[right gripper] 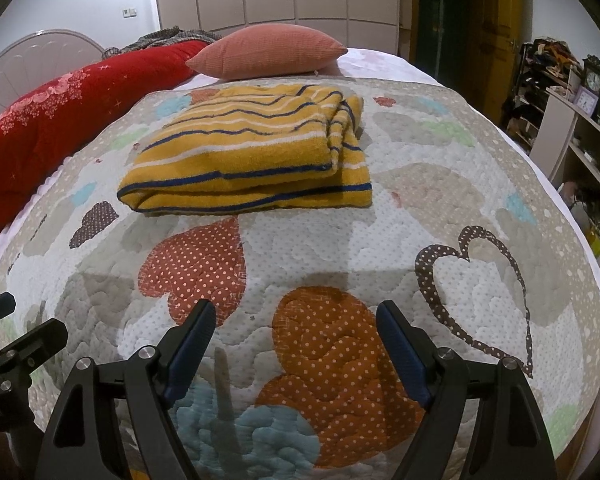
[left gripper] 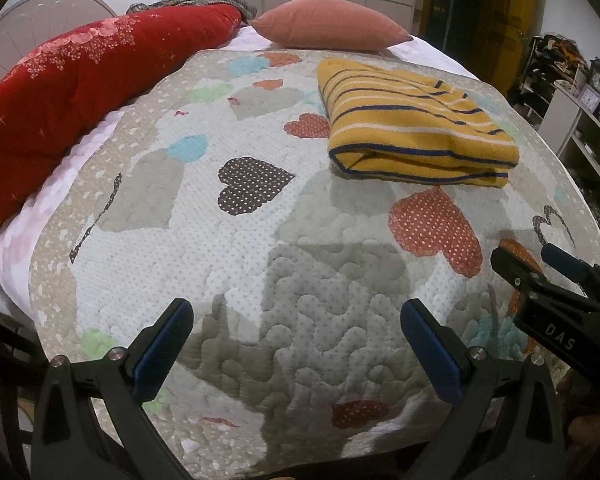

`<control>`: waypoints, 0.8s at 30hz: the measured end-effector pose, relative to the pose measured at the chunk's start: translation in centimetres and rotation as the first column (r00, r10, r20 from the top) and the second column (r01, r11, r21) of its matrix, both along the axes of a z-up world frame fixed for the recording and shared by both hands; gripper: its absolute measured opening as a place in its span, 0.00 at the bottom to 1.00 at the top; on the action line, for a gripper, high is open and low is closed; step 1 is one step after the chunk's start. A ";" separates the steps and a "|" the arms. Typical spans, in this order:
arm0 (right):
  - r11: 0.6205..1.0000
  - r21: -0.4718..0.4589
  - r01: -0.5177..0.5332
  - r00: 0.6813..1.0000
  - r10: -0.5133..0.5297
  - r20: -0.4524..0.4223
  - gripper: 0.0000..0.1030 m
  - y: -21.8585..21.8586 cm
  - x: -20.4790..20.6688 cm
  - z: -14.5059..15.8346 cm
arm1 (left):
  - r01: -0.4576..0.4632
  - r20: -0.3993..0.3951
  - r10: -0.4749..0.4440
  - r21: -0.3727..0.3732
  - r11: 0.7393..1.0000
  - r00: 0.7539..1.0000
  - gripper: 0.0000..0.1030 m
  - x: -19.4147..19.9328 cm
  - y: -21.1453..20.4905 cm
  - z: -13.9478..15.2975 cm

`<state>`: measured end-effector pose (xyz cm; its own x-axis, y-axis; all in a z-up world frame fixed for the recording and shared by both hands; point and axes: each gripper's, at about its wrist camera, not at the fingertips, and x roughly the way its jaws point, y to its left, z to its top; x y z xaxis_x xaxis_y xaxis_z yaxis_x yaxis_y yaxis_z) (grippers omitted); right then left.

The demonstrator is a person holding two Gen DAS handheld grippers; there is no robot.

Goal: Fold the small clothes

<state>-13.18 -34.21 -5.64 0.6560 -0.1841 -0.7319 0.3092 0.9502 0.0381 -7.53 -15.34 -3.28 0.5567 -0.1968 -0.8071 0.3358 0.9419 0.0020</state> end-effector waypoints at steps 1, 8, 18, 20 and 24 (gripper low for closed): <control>1.000 -0.001 0.000 1.000 0.000 -0.001 0.84 0.0 0.0 0.0 | 0.001 -0.004 -0.001 -0.004 1.000 1.000 1.00 0.0 0.0 -0.1; 1.000 -0.013 -0.008 1.000 0.008 -0.004 0.84 0.4 0.1 0.0 | 0.009 -0.034 -0.010 -0.028 1.000 0.999 1.00 0.3 0.1 -0.5; 0.991 -0.130 0.017 0.998 -0.024 -0.055 0.84 1.4 1.0 0.2 | -0.009 -0.036 0.008 -0.031 0.999 0.999 1.00 0.8 0.6 -0.7; 0.984 -0.177 0.028 0.996 -0.042 -0.075 0.84 1.6 1.2 0.3 | -0.010 -0.035 0.009 -0.026 1.000 0.999 1.00 0.8 0.5 -0.7; 0.969 -0.245 0.030 0.994 -0.056 -0.099 0.84 2.0 1.4 0.4 | 0.002 -0.028 -0.002 -0.012 1.000 1.000 1.00 0.7 0.2 -0.7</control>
<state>-11.78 -32.24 -5.22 0.5661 -0.3909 -0.7258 0.3402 0.9127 -0.2262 -6.82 -15.09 -4.00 0.5333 -0.2077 -0.8200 0.3377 0.9411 -0.0188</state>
